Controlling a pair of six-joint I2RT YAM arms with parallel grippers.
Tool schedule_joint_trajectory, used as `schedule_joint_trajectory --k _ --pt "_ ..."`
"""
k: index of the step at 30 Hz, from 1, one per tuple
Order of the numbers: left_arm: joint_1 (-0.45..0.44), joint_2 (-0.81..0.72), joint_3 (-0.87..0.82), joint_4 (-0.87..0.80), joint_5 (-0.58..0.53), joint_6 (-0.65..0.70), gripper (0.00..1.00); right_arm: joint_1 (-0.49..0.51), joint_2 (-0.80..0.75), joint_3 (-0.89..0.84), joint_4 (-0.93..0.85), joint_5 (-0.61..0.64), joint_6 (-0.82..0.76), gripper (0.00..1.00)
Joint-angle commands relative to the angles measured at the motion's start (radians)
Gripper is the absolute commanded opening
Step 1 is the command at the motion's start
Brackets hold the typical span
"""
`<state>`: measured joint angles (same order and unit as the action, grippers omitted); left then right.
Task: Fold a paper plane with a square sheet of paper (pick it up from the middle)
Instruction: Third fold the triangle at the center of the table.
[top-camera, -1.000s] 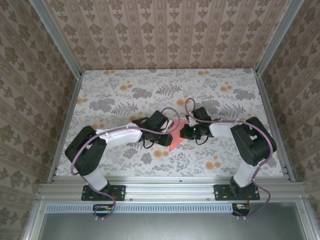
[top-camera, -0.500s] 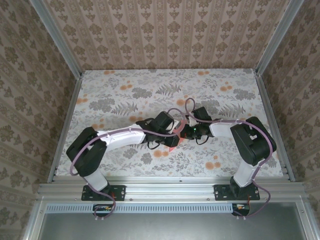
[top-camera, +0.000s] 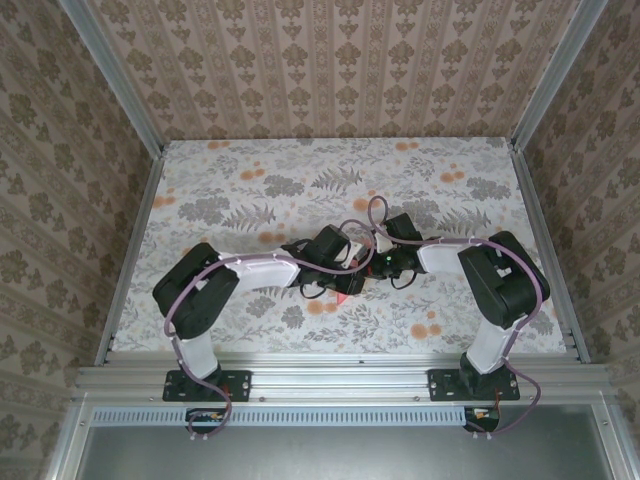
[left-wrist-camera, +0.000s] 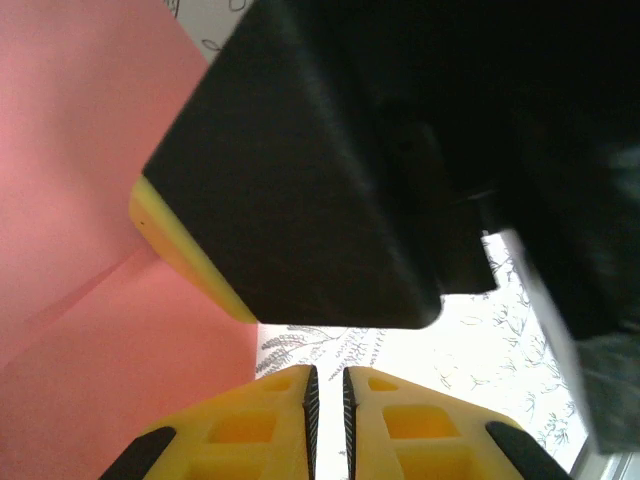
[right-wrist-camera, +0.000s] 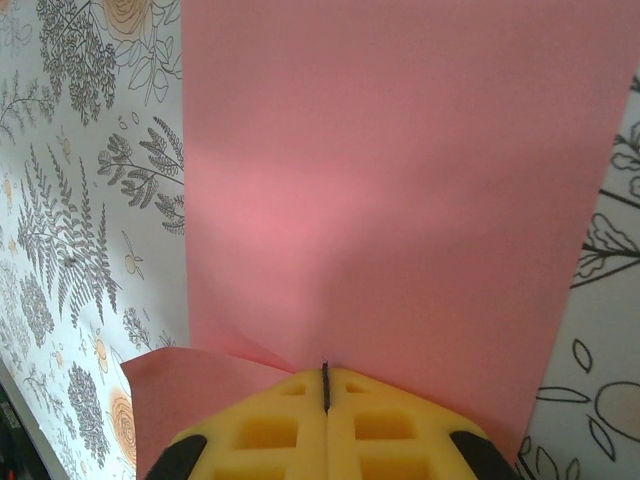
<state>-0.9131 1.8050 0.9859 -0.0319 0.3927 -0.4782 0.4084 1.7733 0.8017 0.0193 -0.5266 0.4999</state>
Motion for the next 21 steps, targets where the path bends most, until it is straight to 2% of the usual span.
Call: schedule_joint_trajectory --k 1,21 --pt "0.005 0.025 -0.040 0.055 0.049 -0.019 0.17 0.003 0.061 -0.031 -0.142 0.061 -0.023 0.02" --pt "0.059 -0.004 -0.167 0.106 0.064 -0.017 0.17 0.000 0.062 -0.003 -0.235 0.118 -0.083 0.01"
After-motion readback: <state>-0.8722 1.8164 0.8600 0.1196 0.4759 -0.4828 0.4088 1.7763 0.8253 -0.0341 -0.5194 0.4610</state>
